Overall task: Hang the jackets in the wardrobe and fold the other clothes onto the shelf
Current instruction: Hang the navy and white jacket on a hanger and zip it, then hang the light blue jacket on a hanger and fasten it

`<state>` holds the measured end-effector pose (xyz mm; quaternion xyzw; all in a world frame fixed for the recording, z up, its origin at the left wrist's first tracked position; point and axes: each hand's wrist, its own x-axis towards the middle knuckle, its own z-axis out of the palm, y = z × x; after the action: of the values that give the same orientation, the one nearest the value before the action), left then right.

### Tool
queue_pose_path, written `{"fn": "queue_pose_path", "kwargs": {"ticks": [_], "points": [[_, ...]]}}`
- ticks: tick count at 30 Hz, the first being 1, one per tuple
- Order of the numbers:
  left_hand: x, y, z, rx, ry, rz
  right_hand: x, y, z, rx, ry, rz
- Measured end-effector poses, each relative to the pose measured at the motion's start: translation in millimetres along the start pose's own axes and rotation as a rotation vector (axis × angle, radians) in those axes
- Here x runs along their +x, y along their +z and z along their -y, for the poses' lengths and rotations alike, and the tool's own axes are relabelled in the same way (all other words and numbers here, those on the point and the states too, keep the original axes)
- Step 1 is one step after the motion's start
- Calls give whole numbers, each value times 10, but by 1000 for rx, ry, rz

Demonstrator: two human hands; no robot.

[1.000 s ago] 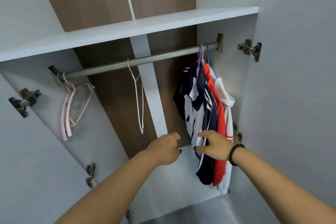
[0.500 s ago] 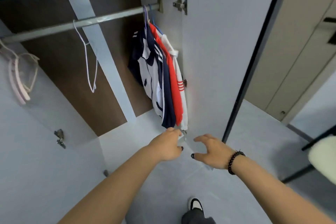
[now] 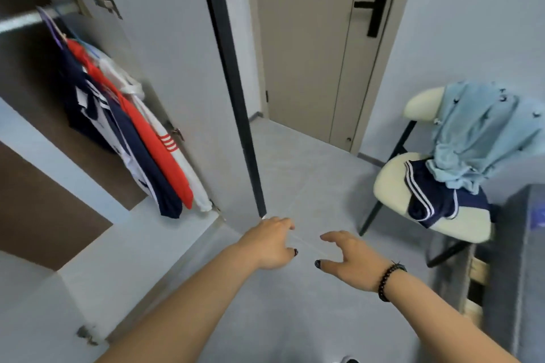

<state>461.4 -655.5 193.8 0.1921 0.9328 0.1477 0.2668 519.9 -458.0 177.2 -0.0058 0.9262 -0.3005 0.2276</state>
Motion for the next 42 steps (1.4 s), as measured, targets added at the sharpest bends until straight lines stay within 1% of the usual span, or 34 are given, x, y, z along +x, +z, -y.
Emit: {"fn": "queue_pose_path", "kwargs": {"ticks": [5, 10, 14, 20, 28, 32, 36, 42], "points": [[632, 170, -901, -11, 65, 46, -376, -429, -916, 54, 130, -62], [1149, 289, -1775, -24, 156, 27, -708, -882, -1675, 115, 248, -169], [1433, 381, -2288, -43, 212, 40, -879, -1197, -2093, 170, 298, -258], [1915, 479, -2840, -27, 277, 88, -887, -1529, -2564, 204, 347, -351], [2875, 373, -3352, -81, 330, 108, -346, -2120, -3109, 216, 397, -388], [3535, 170, -3572, -135, 321, 110, 125, -2615, -3473, 238, 457, -395], [4241, -107, -3750, -180, 290, 71, 625, -3146, -3821, 301, 483, -434], [5049, -403, -4129, -164, 277, 45, 1196, -3824, -4357, 401, 494, -503]]}}
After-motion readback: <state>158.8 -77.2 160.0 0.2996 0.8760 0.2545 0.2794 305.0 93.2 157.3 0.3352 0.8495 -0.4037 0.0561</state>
